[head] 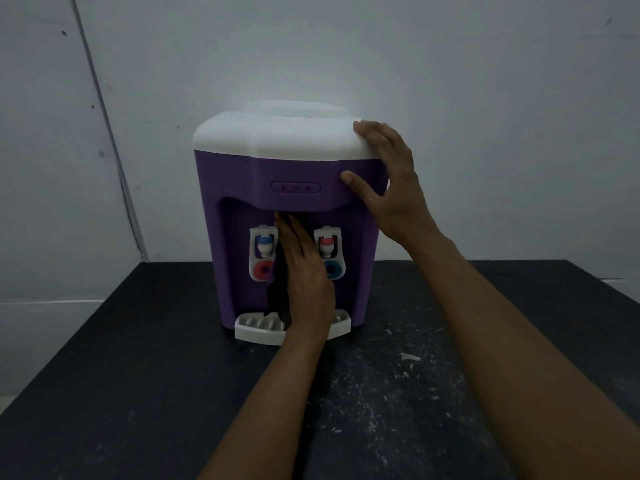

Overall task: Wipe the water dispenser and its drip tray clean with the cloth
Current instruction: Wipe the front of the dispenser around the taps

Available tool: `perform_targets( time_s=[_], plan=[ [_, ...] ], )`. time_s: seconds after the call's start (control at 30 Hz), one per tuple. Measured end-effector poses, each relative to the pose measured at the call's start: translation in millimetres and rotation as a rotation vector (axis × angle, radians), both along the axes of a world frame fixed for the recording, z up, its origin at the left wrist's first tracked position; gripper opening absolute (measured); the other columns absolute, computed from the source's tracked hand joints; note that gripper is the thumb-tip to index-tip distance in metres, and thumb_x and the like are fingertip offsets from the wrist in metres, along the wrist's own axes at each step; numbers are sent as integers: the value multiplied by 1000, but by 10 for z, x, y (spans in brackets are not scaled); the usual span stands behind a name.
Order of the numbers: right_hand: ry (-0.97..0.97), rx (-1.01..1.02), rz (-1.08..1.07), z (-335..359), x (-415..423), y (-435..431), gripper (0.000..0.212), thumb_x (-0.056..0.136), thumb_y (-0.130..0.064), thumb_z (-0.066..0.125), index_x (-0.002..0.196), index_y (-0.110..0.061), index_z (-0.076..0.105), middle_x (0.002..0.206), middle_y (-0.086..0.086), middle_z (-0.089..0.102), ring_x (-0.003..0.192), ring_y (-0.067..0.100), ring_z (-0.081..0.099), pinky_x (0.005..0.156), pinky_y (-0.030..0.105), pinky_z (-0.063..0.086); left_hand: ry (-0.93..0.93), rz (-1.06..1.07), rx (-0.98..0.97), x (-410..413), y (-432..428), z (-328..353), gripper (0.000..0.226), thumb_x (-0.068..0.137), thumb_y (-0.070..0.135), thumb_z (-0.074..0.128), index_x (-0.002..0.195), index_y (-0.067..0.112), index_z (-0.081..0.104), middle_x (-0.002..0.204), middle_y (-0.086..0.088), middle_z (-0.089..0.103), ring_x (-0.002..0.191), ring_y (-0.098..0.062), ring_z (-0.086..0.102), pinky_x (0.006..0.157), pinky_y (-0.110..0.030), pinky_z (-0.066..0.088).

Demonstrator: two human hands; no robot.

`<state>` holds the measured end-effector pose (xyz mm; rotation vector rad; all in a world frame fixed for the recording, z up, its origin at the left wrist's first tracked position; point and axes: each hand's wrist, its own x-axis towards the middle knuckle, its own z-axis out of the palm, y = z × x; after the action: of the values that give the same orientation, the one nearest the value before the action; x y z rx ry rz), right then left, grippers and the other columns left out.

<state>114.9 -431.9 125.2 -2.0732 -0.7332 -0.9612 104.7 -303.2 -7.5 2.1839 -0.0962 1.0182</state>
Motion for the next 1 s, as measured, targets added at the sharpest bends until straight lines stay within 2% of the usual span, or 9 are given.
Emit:
perform_targets(
  time_s=[0.1,0.23,0.3,0.4,0.5,0.57,0.67,0.83,1.0],
  plan=[
    [-9,4,5,-7,5,8,63,99,-28,69,155,-13,43,161,3,36,154,18,22,125,20,20,12,-24,157,5,121,-64,98,75,-31,34,157,5,-6,164,-14,-16,155,-27,-10,124,-45,23],
    [-10,0,7,-1,8,9,64,99,-27,69,155,-13,41,161,3,35,154,17,21,125,21,20,-1,-64,412,-23,347,-141,82,80,-11,19,159,4,2,167,-10,-10,155,-24,-7,126,-38,14],
    [-5,-6,3,2,-1,8,64,99,-27,69,155,-13,41,162,3,35,154,18,21,125,21,19,4,-61,470,-22,391,-164,79,83,-7,22,160,2,4,168,-11,-9,155,-23,-5,121,-32,19],
    [6,-9,2,12,-30,10,64,99,-27,69,155,-13,41,162,3,35,155,18,21,126,26,21,44,-37,506,-9,371,-209,71,94,-3,31,159,0,4,168,-14,-9,156,-26,-2,111,-29,39],
    [18,-12,-3,21,-46,10,64,99,-28,68,155,-14,41,162,2,34,154,17,21,125,22,21,131,14,564,-24,351,-332,73,102,0,41,158,0,-6,167,-16,-15,156,-30,-5,102,-31,53],
    [17,-17,-2,20,-49,12,64,100,-28,68,156,-14,41,162,3,34,154,18,21,125,23,21,187,47,622,-62,374,-450,72,103,-3,34,157,2,-14,166,-16,-21,156,-30,-9,92,-32,58],
    [24,-16,0,4,-41,18,64,101,-28,67,157,-14,39,163,2,32,156,18,18,127,30,21,222,37,650,-84,413,-555,74,100,-7,30,158,5,-14,166,-13,-23,155,-30,-13,84,-32,61],
    [20,-12,-1,-1,-16,23,64,101,-27,65,157,-14,37,164,2,30,156,17,15,128,31,19,157,36,618,-3,393,-502,69,100,-8,34,159,2,-1,167,-16,-11,156,-32,-5,97,-32,56],
    [6,-15,-8,-35,32,8,64,102,-28,64,158,-13,36,165,2,29,157,19,13,129,36,18,88,-20,622,40,492,-469,70,94,-7,37,159,3,15,168,-12,4,155,-30,9,74,-27,61]
  ],
)
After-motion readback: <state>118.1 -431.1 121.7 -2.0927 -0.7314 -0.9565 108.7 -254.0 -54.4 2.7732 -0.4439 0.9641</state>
